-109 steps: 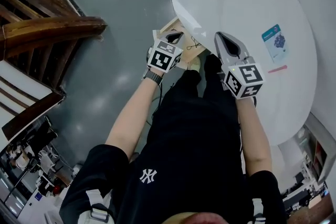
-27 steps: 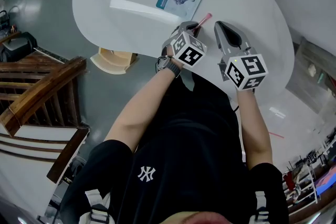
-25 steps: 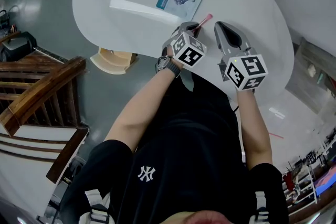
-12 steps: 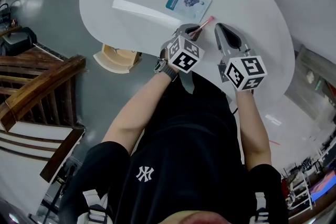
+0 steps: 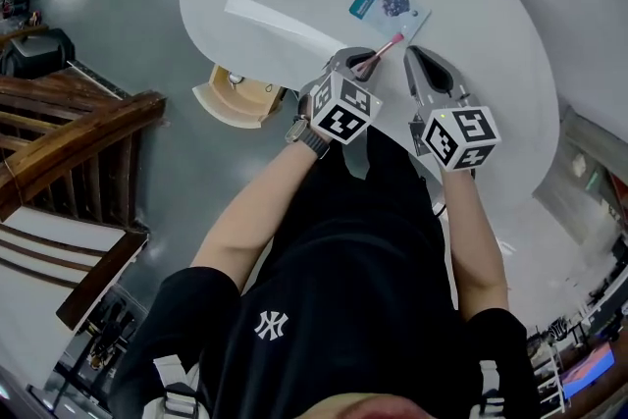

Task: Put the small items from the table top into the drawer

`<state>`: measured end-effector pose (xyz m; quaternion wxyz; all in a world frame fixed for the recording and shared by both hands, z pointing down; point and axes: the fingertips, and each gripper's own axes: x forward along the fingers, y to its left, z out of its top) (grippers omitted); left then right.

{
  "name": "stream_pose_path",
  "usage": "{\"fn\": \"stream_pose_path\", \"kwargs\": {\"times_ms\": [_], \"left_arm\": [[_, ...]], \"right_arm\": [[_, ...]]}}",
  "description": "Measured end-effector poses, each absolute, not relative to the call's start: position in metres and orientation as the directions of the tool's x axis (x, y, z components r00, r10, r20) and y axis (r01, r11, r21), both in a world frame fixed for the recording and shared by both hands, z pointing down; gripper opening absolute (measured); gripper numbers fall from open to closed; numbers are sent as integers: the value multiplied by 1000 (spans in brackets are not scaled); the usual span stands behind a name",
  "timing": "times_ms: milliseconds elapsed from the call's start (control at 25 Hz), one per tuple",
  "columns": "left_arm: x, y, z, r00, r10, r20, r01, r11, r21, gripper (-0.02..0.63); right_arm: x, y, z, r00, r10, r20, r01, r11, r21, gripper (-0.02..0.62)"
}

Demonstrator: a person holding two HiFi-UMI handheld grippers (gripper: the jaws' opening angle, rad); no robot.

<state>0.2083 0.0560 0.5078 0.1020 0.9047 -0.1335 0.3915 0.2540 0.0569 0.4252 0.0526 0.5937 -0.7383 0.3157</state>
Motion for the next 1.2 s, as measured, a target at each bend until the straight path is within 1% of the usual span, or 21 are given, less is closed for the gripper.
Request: {"fn": "stream_pose_path", "kwargs": {"times_ms": [320,800,1200], "left_arm": [[140,42,501,643,-227,731,-398,-915,66,44],[34,28,510,584,-326,743,-532,-845,47,44],[-47,30,526,540,-353,764,-577,-816,30,44]], "right_arm": [[195,41,424,-349,-819,456,-905,168,-390,26],[97,17,433,-470,-756,456,-867,298,-399,26],[23,2,439,-543,-711,447,-830,374,-414,26]]}}
